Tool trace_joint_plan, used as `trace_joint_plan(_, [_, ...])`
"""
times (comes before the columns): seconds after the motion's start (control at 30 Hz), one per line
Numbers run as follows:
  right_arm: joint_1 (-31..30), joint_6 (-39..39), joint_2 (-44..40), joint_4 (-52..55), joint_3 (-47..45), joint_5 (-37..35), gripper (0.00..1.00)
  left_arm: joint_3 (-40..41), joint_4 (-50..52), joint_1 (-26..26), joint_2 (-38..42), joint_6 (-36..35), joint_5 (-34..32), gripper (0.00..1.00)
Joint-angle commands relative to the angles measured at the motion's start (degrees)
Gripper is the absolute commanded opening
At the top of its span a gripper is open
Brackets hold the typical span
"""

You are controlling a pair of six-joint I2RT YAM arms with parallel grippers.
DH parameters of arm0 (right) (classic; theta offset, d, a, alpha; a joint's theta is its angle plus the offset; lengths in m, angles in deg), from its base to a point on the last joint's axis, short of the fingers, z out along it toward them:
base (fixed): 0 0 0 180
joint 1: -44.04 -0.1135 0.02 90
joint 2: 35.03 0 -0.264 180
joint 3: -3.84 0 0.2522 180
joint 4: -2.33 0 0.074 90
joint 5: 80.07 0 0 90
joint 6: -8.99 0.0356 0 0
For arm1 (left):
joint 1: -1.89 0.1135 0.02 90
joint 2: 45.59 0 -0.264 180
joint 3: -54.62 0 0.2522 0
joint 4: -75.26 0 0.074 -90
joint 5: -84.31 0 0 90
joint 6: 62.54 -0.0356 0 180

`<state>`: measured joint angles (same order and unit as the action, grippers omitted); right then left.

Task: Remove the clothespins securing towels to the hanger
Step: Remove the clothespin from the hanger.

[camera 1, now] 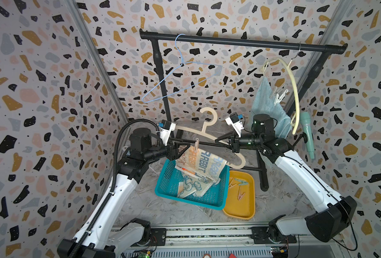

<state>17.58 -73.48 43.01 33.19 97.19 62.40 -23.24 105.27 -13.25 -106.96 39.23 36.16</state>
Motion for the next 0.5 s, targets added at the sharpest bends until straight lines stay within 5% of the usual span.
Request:
trace_joint_plan(0.0, [0.2, 1.4, -2.3, -3.2, -0.1, 3.8, 0.0, 0.9, -2.6, 0.2, 0.3, -3.6, 2.2, 0.59])
trace_joint_plan(0.47, [0.1, 2.5, -1.9, -3.7, -0.2, 6.6, 0.0, 0.7, -3.5, -4.0, -1.9, -8.0, -2.4, 0.6])
